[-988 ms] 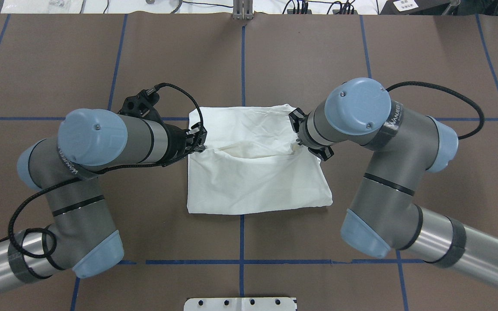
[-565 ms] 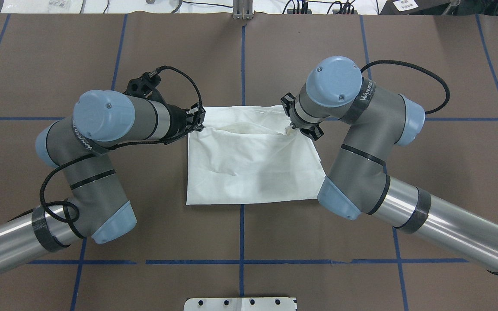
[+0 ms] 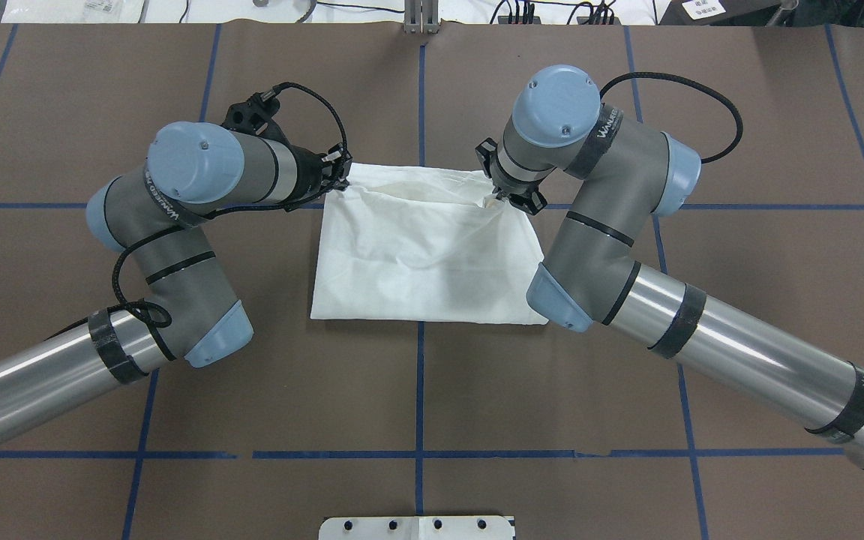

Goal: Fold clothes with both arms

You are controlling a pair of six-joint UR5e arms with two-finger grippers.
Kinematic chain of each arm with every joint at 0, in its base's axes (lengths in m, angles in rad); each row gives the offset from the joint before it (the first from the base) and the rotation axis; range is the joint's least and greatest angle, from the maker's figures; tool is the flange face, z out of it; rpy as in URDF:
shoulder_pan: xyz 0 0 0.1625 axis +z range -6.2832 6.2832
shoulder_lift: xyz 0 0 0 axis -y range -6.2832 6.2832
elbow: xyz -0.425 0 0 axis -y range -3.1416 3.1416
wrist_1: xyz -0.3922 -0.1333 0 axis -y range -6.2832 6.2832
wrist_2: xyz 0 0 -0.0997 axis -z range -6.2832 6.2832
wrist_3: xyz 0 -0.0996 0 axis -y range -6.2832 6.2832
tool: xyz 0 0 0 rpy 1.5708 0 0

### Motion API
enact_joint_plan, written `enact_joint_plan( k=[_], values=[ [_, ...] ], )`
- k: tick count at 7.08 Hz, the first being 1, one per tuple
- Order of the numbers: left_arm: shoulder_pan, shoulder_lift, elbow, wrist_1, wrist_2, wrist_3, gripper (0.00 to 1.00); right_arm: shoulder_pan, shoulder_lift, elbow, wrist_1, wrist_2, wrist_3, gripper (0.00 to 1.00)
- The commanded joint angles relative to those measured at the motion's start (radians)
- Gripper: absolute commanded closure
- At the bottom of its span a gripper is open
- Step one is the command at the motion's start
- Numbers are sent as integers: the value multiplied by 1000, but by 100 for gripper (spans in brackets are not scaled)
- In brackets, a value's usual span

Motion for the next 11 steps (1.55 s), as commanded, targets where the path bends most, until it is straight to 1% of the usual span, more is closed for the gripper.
enact_joint_plan(
  k=[1, 2, 4, 5, 6, 7, 8, 9, 10, 11],
  values=[
    [-75, -12, 80, -59, -8, 102, 34, 93, 15, -47, 23, 100, -161, 0],
    [-127, -12, 105, -67, -62, 133, 34, 159, 0, -64, 23, 193, -239, 0],
    [-138, -1, 105, -88, -77, 167, 34, 214, -57, -61, 25, 214, -370, 0],
    [-156, 10, 102, -91, -113, 263, 34, 252, -101, -55, 25, 245, -477, 0],
    [-191, 76, 62, -93, -203, 416, 34, 309, -173, -31, 26, 316, -618, 0],
    [-230, 156, -11, -91, -266, 569, 34, 366, -271, 33, 25, 349, -807, 0],
    [-279, 242, -69, -90, -332, 707, 34, 429, -358, 74, 19, 354, -1010, 0],
    [-351, 332, -120, -87, -407, 848, 34, 498, -443, 103, 12, 395, -1180, 0],
    [-427, 408, -145, -82, -463, 1009, 34, 594, -515, 106, 11, 470, -1354, 0],
    [-510, 469, -145, -73, -510, 1182, 34, 681, -602, 114, 9, 499, -1521, 0]
  ],
)
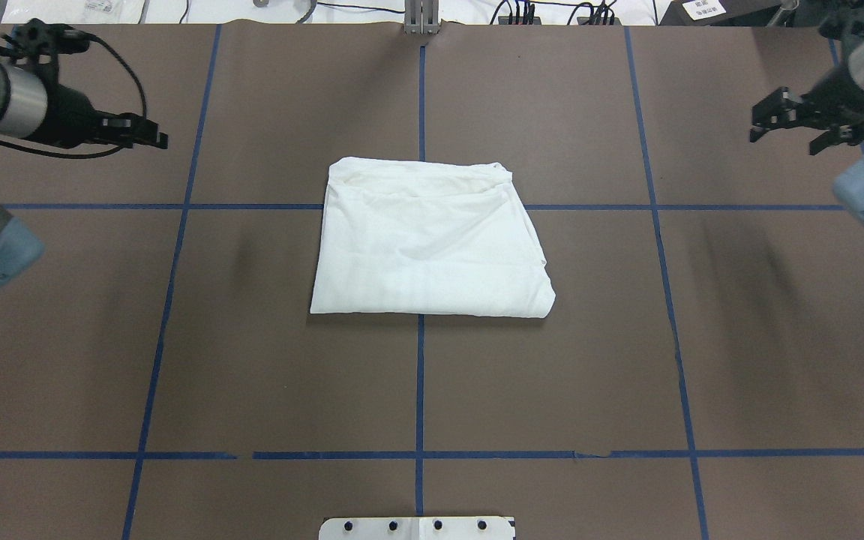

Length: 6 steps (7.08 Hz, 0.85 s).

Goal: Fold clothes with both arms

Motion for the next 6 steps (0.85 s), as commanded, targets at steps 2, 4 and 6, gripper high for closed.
enact_joint_plan(
  k=[2, 4, 6],
  values=[
    [-259, 178, -15, 86, -131, 526, 34, 213, -240, 11, -6, 53, -497, 0],
    [-419, 212, -16, 290, -135, 762, 32, 277, -267, 43, -106, 53, -632, 0],
    [-482, 223, -97, 472, -137, 796, 10, 281, -266, 107, -198, 53, -644, 0]
  ],
)
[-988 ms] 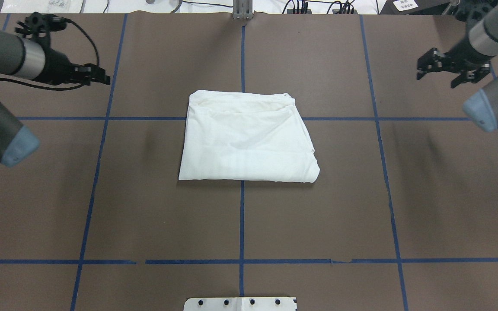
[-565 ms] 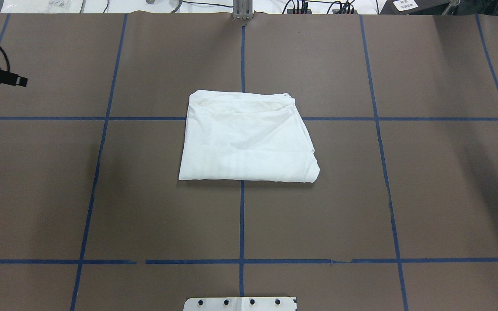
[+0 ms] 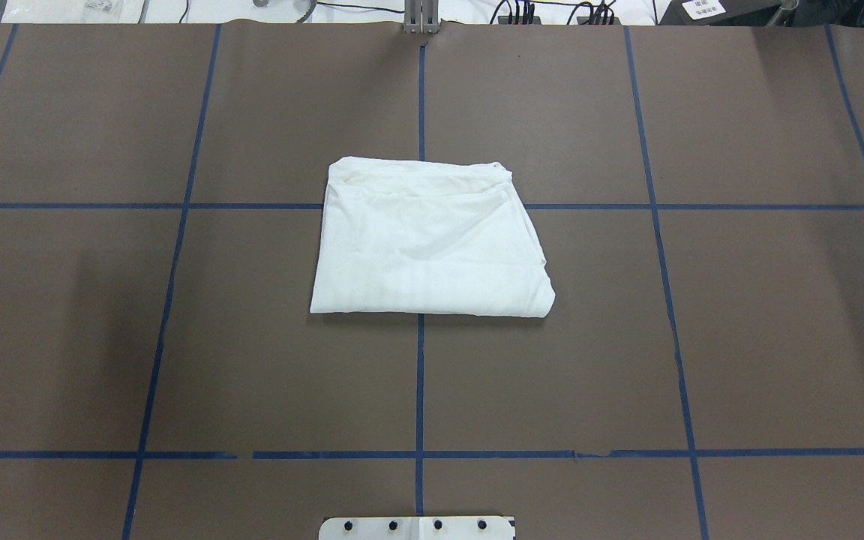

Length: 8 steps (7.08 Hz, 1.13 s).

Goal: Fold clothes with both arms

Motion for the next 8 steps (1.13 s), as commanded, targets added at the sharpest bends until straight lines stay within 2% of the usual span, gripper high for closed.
enact_joint_plan(
  k=[1, 5, 7, 8],
  values=[
    [-40, 40, -39, 89, -5, 35, 1, -2, 8, 77, -131, 0, -15, 0],
    [-37, 88, -42, 74, -5, 26, 0, -4, 10, 110, -135, -3, -12, 0],
    [-36, 85, -99, 69, -49, 32, 0, -4, 8, 110, -129, -8, -14, 0],
    [-36, 92, -164, 84, -51, 27, 0, -4, -2, 119, -121, 0, -14, 0]
  ],
)
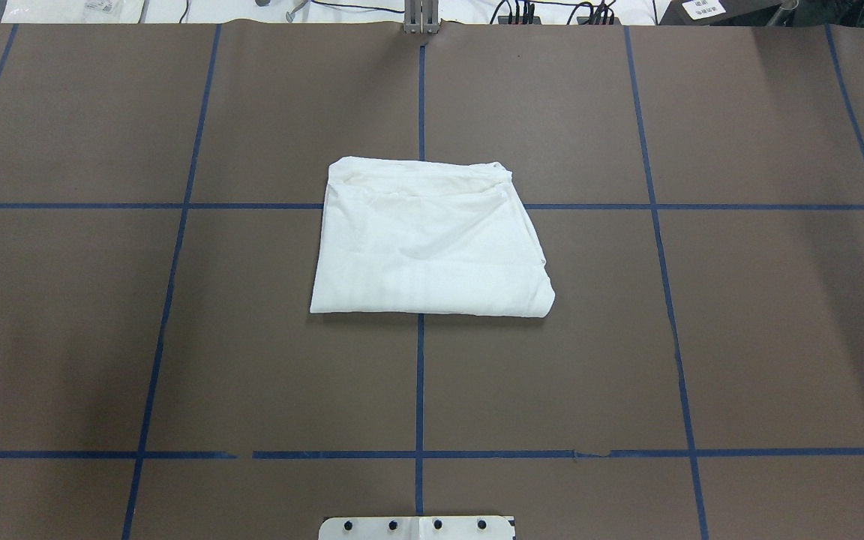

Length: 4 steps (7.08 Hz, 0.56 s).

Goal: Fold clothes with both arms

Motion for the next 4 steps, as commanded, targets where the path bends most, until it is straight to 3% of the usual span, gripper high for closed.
enact_joint_plan(
  k=[1, 4],
  values=[
    [-3, 16, -72, 9, -13, -3, 0, 0, -7, 21, 4, 10, 20, 0],
    [-3, 31, -50, 9, -19, -1, 0, 0, 3, 18, 6, 36, 23, 0]
  ],
)
